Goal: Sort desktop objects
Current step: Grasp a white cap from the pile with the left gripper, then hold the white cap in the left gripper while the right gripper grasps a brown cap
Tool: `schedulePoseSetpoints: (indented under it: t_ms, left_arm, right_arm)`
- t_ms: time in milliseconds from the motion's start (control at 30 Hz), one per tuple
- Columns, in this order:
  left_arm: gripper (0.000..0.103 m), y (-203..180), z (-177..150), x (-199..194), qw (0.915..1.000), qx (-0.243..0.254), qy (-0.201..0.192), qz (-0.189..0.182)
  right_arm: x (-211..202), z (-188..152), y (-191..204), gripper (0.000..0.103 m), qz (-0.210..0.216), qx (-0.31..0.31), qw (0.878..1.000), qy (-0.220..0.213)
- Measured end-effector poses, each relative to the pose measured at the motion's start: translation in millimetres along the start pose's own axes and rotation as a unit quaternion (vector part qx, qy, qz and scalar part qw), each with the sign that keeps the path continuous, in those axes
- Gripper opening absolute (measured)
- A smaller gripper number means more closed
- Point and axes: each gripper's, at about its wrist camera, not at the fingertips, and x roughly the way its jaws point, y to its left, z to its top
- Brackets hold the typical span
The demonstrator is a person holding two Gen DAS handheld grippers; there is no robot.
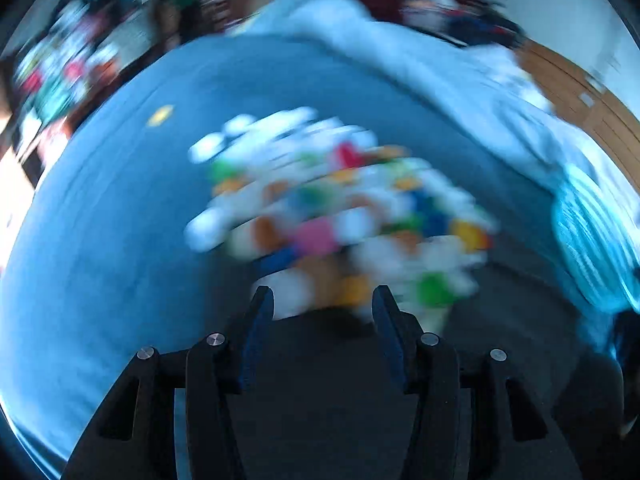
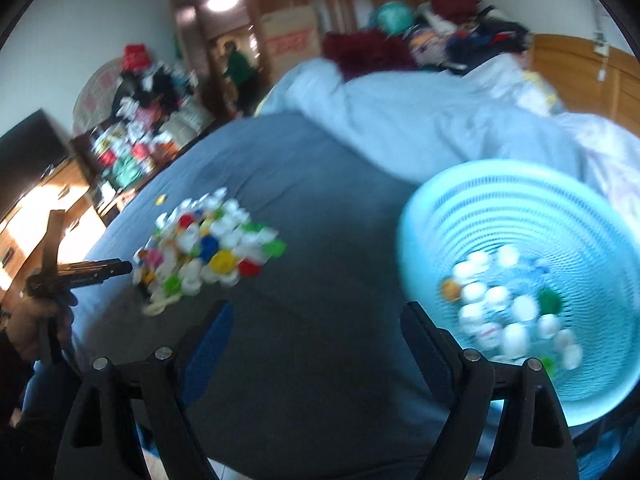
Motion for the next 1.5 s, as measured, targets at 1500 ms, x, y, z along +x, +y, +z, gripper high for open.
schedulePoseSetpoints:
  t_ms: [1500]
  left_arm:
    - [0.027, 128.8, -24.2, -33.0, 0.9823, -0.149, -0.111, -0.02]
  right_arm:
    - [186.6, 10.0, 294.5, 0.064, 0.304, -0.16, 0.926, 0.156]
